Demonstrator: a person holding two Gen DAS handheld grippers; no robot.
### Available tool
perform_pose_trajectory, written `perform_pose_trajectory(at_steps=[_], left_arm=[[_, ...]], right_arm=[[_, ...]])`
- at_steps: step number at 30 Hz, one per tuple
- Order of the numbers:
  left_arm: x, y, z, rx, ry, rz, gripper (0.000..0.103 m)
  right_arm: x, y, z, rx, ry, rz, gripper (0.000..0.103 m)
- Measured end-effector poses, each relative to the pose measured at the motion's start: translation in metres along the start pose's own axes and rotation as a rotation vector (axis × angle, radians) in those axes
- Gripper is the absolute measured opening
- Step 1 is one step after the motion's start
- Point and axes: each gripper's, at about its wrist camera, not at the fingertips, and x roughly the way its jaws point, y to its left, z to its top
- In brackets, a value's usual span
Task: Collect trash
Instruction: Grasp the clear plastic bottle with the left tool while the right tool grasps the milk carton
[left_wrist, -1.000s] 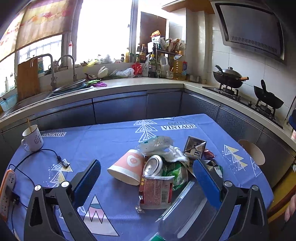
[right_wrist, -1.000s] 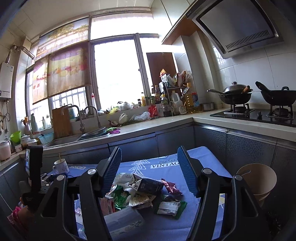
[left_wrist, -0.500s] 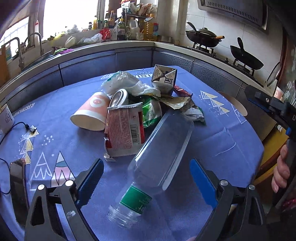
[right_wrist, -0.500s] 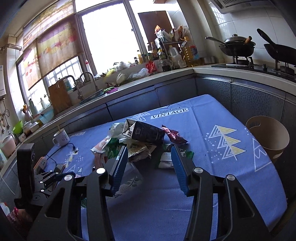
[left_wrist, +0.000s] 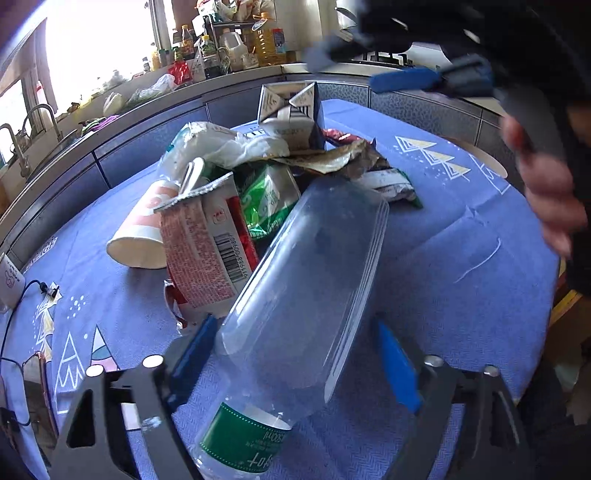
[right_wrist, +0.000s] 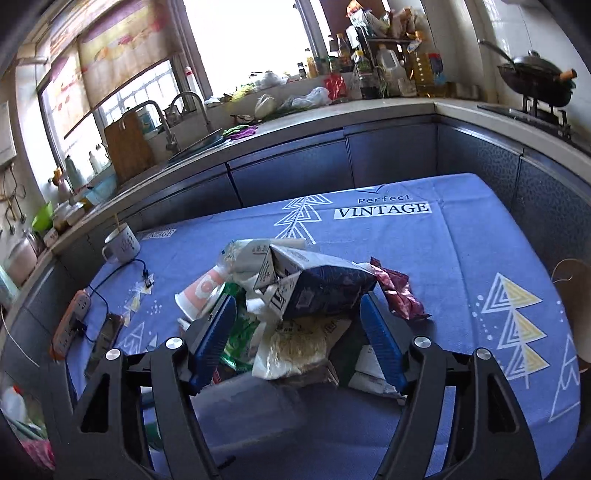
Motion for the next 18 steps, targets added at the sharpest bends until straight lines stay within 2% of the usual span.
perform_pose_trajectory(at_steps=[4, 7, 8, 9, 11, 15, 18], left_arm=[[-0.007, 0.000, -0.006, 0.014, -0.013, -0.042, 0.069], [-0.018, 0.004, -0.018, 0.028, -0.013, -0.066, 0.066], [-0.022, 0.008, -0.022, 0.022, -0.011, -0.076, 0.065], [-0.025, 0.012, -0.026, 0.011, -0.008, -0.088, 0.065], [-0.031, 0.025, -0.033, -0.030, -0.003, -0.115, 0.064], [-0.037, 0.049, -0.045, -0.122, 0.007, -0.133, 0.064], [-0.038, 0.055, -0.046, -0.146, 0.002, -0.151, 0.064]], right_arm=[[0.032, 0.004, 0.029, 0.037, 0.052, 0.001, 0.077], [0.054, 0.015, 0.042, -0.014, 0.096, -0.038, 0.077], [0.061, 0.018, 0.044, -0.049, 0.123, -0.064, 0.071], [0.066, 0.020, 0.043, -0.067, 0.149, -0.077, 0.056], [0.065, 0.014, 0.039, -0.057, 0.191, -0.049, 0.045], [0.038, -0.002, 0.012, -0.069, 0.216, -0.066, 0.045], [0.016, -0.024, -0.016, -0.029, 0.240, -0.068, 0.045]])
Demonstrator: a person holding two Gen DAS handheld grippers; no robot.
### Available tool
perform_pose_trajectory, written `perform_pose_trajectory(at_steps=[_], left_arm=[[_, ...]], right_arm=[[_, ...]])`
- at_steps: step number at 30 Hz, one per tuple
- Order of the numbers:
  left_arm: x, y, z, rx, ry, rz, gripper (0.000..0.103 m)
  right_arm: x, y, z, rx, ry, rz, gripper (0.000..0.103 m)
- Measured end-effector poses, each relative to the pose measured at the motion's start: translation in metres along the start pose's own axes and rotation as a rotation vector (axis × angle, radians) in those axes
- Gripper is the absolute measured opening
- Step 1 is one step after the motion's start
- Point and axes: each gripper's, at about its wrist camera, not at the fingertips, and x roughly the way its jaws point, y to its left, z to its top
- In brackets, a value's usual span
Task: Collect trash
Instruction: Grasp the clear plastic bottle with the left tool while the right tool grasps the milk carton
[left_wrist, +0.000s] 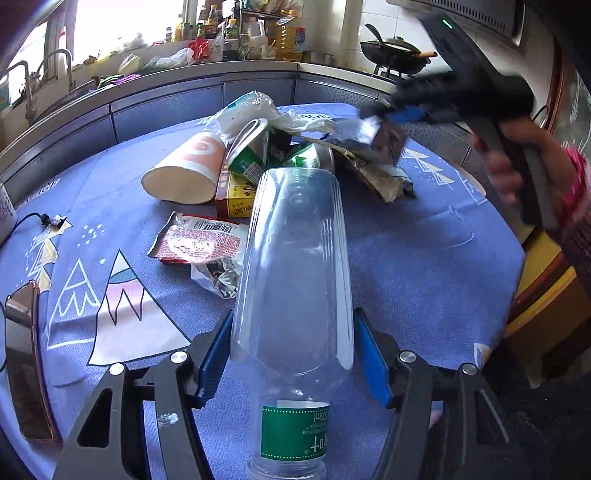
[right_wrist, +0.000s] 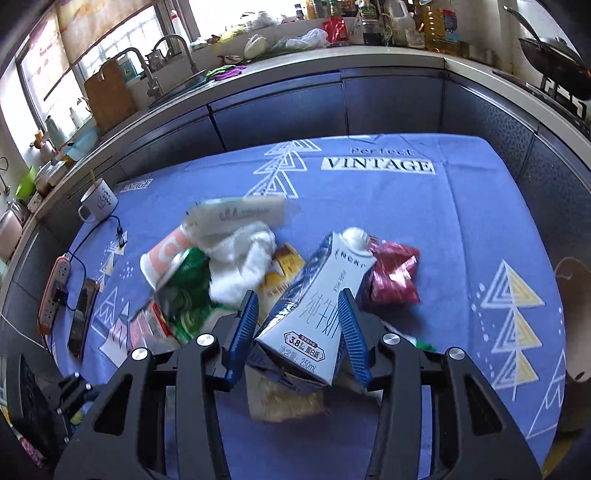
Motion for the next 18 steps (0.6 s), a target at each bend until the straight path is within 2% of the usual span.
perform_pose_trajectory(at_steps=[2, 5, 8, 12, 13, 14, 15, 17, 18], left_arm=[[0.001, -0.001, 0.003, -0.004, -0.005, -0.010, 0.079], [0.004, -0.008, 0.009, 0.022, -0.019, -0.023, 0.080], [0.009, -0.016, 0.017, 0.043, -0.016, -0.012, 0.081], [0.014, -0.020, 0.024, 0.042, -0.005, 0.008, 0.078], [0.017, -0.021, 0.025, 0.041, 0.000, 0.018, 0.073], [0.020, -0.020, 0.025, 0.039, 0.009, 0.030, 0.064], [0.023, -0.018, 0.025, 0.036, 0.020, 0.031, 0.064], [0.020, -0.013, 0.024, 0.014, 0.019, 0.021, 0.061], [0.018, -0.011, 0.026, 0.007, 0.016, 0.023, 0.061]], right_arm=[[-0.006, -0.013, -0.016, 0.030, 0.002, 0.011, 0.045], [-0.010, -0.023, -0.023, 0.054, -0.007, 0.017, 0.049], [-0.008, -0.027, -0.019, 0.088, -0.019, 0.059, 0.063], [0.008, -0.027, -0.012, 0.093, 0.007, 0.078, 0.071], [0.014, -0.028, -0.012, 0.105, 0.020, 0.081, 0.071], [0.019, -0.029, -0.013, 0.118, 0.027, 0.078, 0.070], [0.021, -0.030, -0.015, 0.126, 0.030, 0.083, 0.053], [0.015, -0.032, -0.018, 0.143, -0.002, 0.125, 0.044], [0.009, -0.031, -0.019, 0.143, -0.025, 0.139, 0.015]])
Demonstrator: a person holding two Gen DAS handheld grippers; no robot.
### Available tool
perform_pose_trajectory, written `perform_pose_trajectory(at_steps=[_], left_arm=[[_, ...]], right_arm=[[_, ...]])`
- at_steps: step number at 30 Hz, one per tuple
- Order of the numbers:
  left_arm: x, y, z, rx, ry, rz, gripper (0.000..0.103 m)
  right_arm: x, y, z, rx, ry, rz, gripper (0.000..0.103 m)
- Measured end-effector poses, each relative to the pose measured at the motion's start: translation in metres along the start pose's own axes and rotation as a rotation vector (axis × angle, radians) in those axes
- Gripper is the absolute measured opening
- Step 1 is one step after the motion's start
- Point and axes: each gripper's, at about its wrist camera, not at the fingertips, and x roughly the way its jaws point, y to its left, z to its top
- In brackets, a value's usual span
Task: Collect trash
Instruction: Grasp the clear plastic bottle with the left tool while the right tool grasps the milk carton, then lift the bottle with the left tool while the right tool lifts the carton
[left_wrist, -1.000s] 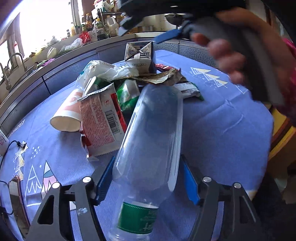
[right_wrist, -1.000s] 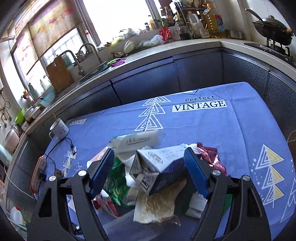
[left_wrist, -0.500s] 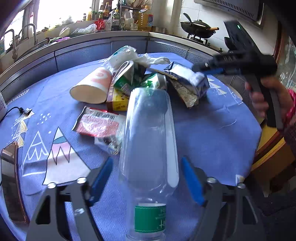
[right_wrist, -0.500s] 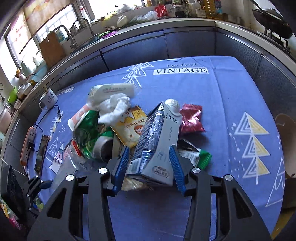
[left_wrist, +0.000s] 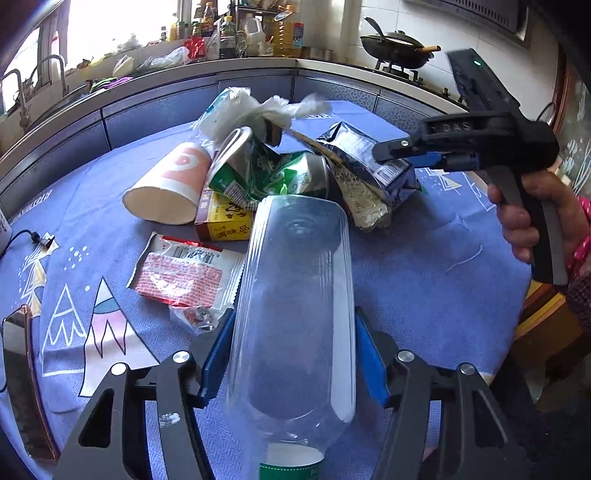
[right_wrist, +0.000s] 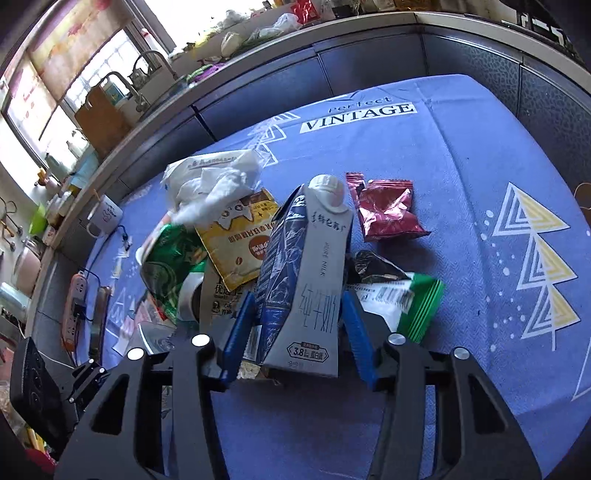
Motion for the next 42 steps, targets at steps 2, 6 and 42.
perform_pose_trajectory(at_steps=[2, 6, 42], left_arm=[[-0.008, 0.005, 0.002, -0.018, -0.013, -0.006, 0.060], [-0.021, 0.012, 0.009, -0.057, -0.036, -0.051, 0.060], [-0.059, 0.023, 0.045, -0.117, -0.161, -0.118, 0.061]], right_arm=[[-0.018, 0.001, 0.001, 0.017, -0.054, 0.045, 0.000], [-0.041, 0.009, 0.000, -0.046, -0.144, 0.002, 0.001], [-0.030, 0.025, -0.016, -0.115, -0.134, -0.088, 0.043]])
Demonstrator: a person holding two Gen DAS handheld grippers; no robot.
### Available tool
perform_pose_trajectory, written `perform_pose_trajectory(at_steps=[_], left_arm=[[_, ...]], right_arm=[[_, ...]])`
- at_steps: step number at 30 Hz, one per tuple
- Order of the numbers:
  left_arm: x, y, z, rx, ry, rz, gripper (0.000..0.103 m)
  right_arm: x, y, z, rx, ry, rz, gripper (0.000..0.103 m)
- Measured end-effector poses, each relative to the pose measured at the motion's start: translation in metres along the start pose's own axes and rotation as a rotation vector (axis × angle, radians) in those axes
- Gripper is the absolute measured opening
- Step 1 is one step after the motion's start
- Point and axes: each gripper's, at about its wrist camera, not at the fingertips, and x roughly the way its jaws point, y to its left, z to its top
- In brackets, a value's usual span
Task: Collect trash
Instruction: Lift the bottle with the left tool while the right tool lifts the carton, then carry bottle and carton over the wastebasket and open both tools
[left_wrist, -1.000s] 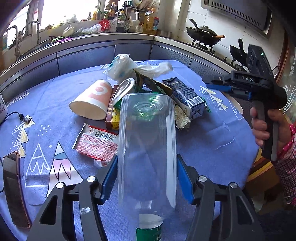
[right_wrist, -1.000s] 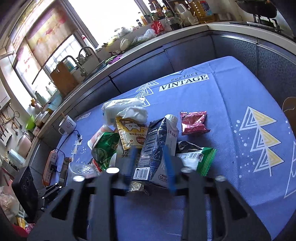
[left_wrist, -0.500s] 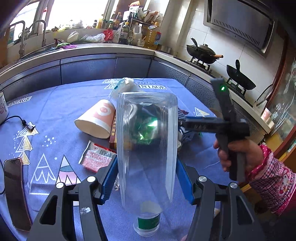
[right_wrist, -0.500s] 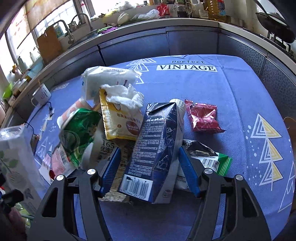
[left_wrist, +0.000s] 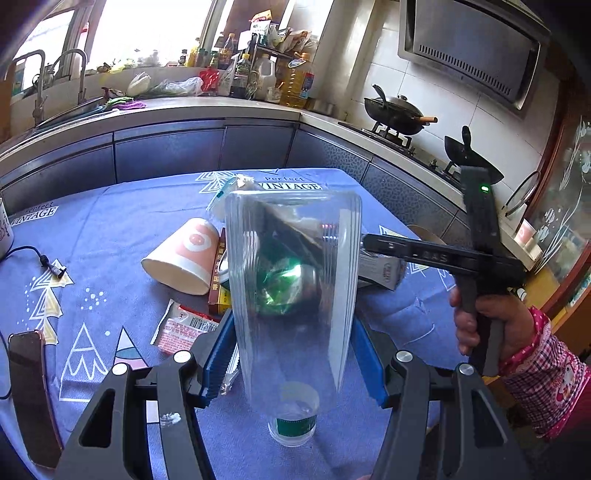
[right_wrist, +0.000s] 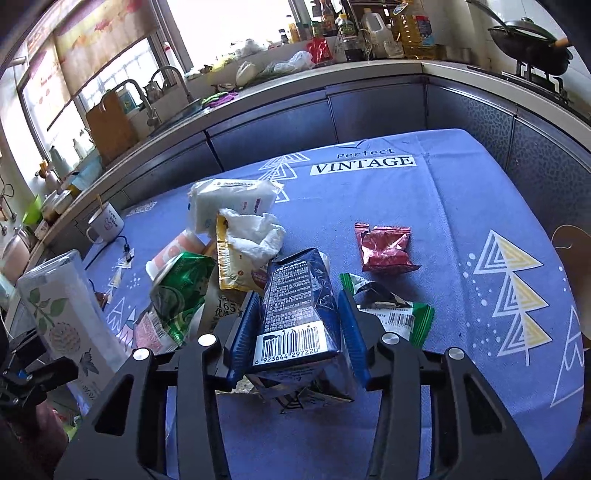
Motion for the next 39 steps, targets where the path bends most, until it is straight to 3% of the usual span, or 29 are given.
perform_pose_trajectory(at_steps=[3, 4, 5, 6, 10, 11, 12, 14, 21, 26, 27, 28, 29, 33, 39], left_arm=[[0.001, -0.001, -0.002, 0.003, 0.009, -0.014, 0.061], [0.003, -0.002, -0.003, 0.001, 0.016, -0.023, 0.061], [0.005, -0.003, -0.004, 0.000, 0.025, -0.030, 0.061], [0.009, -0.004, -0.005, 0.001, 0.035, -0.034, 0.061], [0.024, -0.011, -0.010, 0.009, 0.070, -0.030, 0.061], [0.029, -0.013, -0.011, 0.009, 0.082, -0.027, 0.061], [0.033, -0.014, -0.012, 0.010, 0.090, -0.026, 0.061], [0.040, -0.017, -0.014, 0.013, 0.104, -0.016, 0.061], [0.055, -0.021, -0.028, 0.024, 0.159, 0.031, 0.063], [0.058, -0.024, -0.038, 0.058, 0.187, 0.084, 0.072], [0.058, -0.025, -0.040, 0.069, 0.190, 0.091, 0.072], [0.059, -0.026, -0.043, 0.083, 0.192, 0.107, 0.064], [0.060, -0.026, -0.045, 0.092, 0.196, 0.115, 0.063], [0.052, -0.028, -0.040, 0.081, 0.190, 0.082, 0.060], [0.041, -0.057, -0.007, 0.101, 0.149, -0.081, 0.060]], right_arm=[[-0.026, 0.004, -0.025, -0.038, -0.017, -0.008, 0.041], [-0.031, 0.006, -0.036, -0.053, -0.012, -0.016, 0.035], [-0.033, 0.008, -0.048, -0.071, 0.007, -0.025, 0.012], [-0.032, 0.009, -0.059, -0.085, 0.029, -0.035, 0.005], [-0.036, 0.009, -0.087, -0.132, 0.009, -0.117, 0.011], [-0.036, 0.008, -0.087, -0.120, 0.020, -0.110, 0.026], [-0.036, 0.007, -0.086, -0.097, 0.027, -0.095, 0.056], [-0.039, 0.009, -0.086, -0.078, 0.010, -0.065, 0.066], [-0.025, 0.011, -0.097, -0.080, 0.052, -0.083, 0.067], [-0.009, 0.011, -0.114, -0.097, 0.082, -0.119, 0.067], [-0.006, 0.010, -0.116, -0.099, 0.082, -0.126, 0.065], [-0.004, 0.008, -0.117, -0.097, 0.085, -0.124, 0.058], [-0.003, 0.007, -0.117, -0.090, 0.084, -0.115, 0.049], [-0.024, 0.005, -0.112, -0.055, 0.028, -0.041, 0.047], [-0.069, -0.019, -0.103, 0.054, -0.131, -0.004, 0.047]])
